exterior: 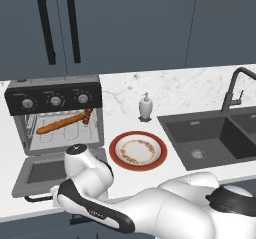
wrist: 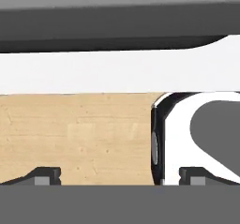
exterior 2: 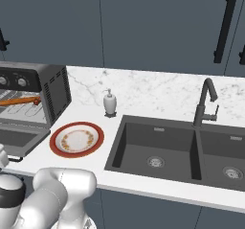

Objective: Pick up the kebab skewer and baguette bread, and place them inside the toaster oven. Close the toaster oven door and start by setting the timer.

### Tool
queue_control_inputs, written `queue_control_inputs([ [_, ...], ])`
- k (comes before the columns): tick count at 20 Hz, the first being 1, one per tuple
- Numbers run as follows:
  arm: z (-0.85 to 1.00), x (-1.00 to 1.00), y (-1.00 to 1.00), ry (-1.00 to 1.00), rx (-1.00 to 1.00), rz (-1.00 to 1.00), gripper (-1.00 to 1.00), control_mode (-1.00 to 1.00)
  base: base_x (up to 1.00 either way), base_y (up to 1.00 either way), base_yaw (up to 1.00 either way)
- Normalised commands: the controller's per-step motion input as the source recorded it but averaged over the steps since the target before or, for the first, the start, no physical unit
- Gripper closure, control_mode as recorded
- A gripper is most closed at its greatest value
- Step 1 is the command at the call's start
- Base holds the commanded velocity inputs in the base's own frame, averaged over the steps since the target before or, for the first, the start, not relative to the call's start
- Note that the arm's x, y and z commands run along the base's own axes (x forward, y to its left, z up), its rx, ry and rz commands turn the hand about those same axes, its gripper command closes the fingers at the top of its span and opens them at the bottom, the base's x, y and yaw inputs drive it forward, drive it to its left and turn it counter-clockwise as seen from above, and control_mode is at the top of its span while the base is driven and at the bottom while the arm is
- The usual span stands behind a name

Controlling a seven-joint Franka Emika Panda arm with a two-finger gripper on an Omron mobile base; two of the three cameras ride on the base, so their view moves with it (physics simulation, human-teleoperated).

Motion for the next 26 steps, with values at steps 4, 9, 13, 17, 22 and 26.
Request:
queue_control_inputs([
  [4, -0.19, 0.26, 0.08, -0.01, 0.00, 0.00, -1.00, -1.00, 0.00, 0.00, 0.00],
  [9, -0.19, 0.30, 0.10, -0.04, 0.00, 0.00, -1.00, -1.00, 0.00, 0.00, 0.00],
  [13, -0.22, 0.26, 0.17, -0.05, 0.00, 0.00, -1.00, -1.00, 0.00, 0.00, 0.00],
  [17, -0.24, 0.18, 0.26, -0.07, 0.00, 0.00, -1.00, -1.00, 0.00, 0.00, 0.00],
  [22, -0.19, 0.20, 0.34, -0.08, 0.00, 0.00, -1.00, -1.00, 0.00, 0.00, 0.00],
  [26, -0.12, 0.25, 0.24, -0.09, 0.00, 0.00, -1.00, -1.00, 0.00, 0.00, 0.00],
])
